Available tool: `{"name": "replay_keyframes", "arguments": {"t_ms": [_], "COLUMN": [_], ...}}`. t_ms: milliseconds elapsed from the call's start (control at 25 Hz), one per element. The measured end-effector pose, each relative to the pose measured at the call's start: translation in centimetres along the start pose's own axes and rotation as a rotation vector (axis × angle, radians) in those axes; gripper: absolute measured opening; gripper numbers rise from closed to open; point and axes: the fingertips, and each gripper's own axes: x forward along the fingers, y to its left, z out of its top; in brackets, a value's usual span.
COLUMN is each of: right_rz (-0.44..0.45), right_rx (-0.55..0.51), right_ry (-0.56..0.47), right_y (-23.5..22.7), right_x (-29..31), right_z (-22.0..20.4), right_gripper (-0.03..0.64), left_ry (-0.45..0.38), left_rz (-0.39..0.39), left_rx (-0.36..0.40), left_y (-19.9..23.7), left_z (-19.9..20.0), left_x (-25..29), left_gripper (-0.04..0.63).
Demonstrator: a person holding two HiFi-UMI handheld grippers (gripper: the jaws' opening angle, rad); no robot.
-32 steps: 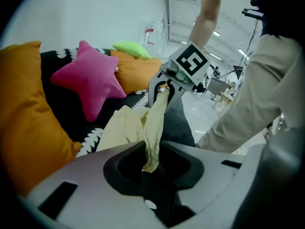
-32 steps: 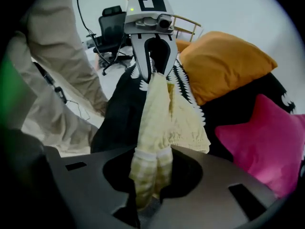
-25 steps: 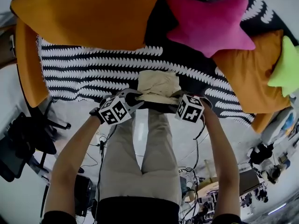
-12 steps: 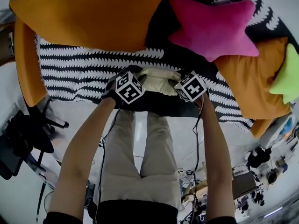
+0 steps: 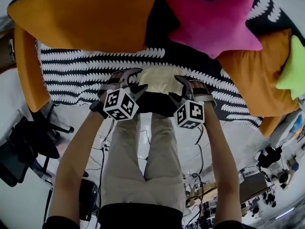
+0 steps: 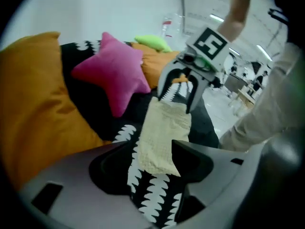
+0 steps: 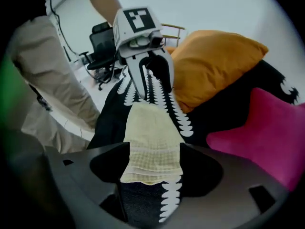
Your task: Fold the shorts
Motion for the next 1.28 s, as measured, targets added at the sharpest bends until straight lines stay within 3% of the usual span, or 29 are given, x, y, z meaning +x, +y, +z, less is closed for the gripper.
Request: {"name": "replay_keyframes", "arguments": {"t_ms": [80, 160, 280, 440, 560, 640, 720, 800, 1000, 1160, 1280], "right_rz": [0.049, 0.095, 0.124, 0.100, 0.106, 0.095, 0.040, -0.030, -0.234, -0.400, -0.568], "right_rx": [-0.091, -0.149, -0.145, -0.054, 0.026, 0.172, 0.381, 0.542, 0.750, 0.906, 0.950], "right_ry": [0.074, 0.131, 0.150, 0.107, 0.080, 0.007, -0.121, -0.219, -0.357, -0.533, -0.629], "right_y": [0.6, 1.4, 2.8, 3.5, 3.4, 2.8, 1.7, 2.2, 7.2, 10.9, 14.5], "right_x": [1.8, 3.1, 4.8, 6.9, 5.9, 2.3, -3.3, -9.8, -26.4, -36.5, -42.9], "right_z": [-1.6, -3.3, -4.8, -5.5, -4.7, -2.9, -0.5, 1.7, 8.6, 15.5, 21.5], "right_gripper": [0.398, 0.408, 0.398, 0.403, 0.407, 0.437, 0.425, 0.411, 0.411, 0.411, 0.411], "left_ry": [0.085, 0.176, 0.244, 0.248, 0.244, 0.226, 0.191, 0.135, -0.099, -0.351, -0.504], "left_rz": [-0.032, -0.039, -0.075, -0.143, -0.120, -0.062, -0.020, 0.007, 0.075, 0.127, 0.173], "left_rx": [0.193, 0.349, 0.417, 0.334, 0.211, 0.084, -0.052, -0.129, -0.198, -0.182, -0.119], "left_y": [-1.7, -2.8, -4.0, -4.7, -3.8, -3.1, -2.9, -3.8, -8.8, -10.7, -12.7], "left_z": [-1.0, -2.5, -3.9, -5.8, -5.5, -4.1, -2.3, 0.5, 10.2, 17.3, 19.9], "left_x": [1.9, 4.1, 6.7, 8.7, 7.1, 3.9, -1.1, -7.6, -24.5, -35.9, -44.2], "left_gripper": [0.308, 0.355, 0.374, 0.373, 0.395, 0.397, 0.397, 0.397, 0.396, 0.396, 0.396]}}
